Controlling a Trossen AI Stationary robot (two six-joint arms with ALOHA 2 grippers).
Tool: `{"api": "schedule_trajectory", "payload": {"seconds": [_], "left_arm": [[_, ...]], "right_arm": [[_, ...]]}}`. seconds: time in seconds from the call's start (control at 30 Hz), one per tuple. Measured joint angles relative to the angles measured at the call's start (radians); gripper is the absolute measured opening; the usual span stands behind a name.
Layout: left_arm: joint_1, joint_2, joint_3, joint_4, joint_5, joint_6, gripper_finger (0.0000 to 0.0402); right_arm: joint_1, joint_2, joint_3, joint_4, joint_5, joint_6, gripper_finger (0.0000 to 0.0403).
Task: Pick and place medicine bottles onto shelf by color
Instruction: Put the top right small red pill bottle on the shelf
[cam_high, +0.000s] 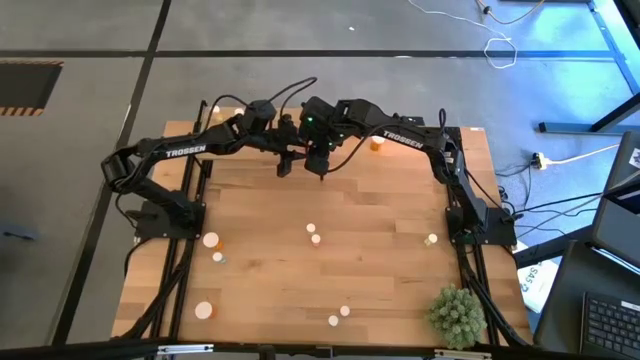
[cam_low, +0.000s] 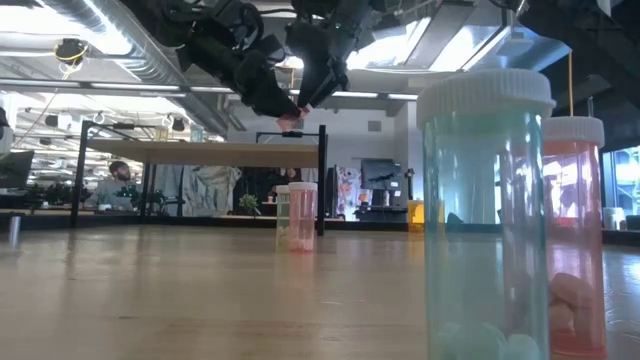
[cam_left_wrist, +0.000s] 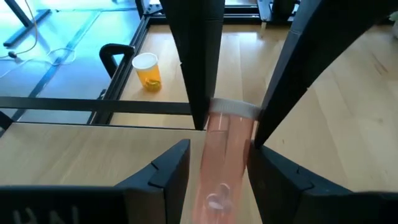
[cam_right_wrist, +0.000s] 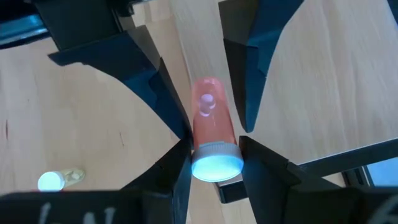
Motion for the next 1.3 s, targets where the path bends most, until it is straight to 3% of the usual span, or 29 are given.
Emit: {"api": "schedule_trajectory", "payload": {"seconds": [0.4, 0.7, 1.1, 1.3], "left_arm": [[0.0, 0.0, 0.0, -0.001, 0.004, 0.004, 0.0096], [0.0, 0.0, 0.0, -0.002, 0.003, 0.003, 0.0093], [0.0, -0.001, 0.0, -0.002, -0.006, 0.0, 0.0092], [0.001, -0.001, 0.0, -0.002, -0.035, 0.0, 0.0092]], "right_arm": [[0.0, 0.0, 0.0, 0.001, 0.0, -0.003, 0.0125], [0.0, 0.0, 0.0, 0.004, 0.001, 0.017, 0.0128], [0.001, 0.0, 0.0, 0.012, 0.006, -0.007, 0.0185], [-0.011, 0.0, 0.0, 0.011, 0.007, 0.0, 0.0189]]}}
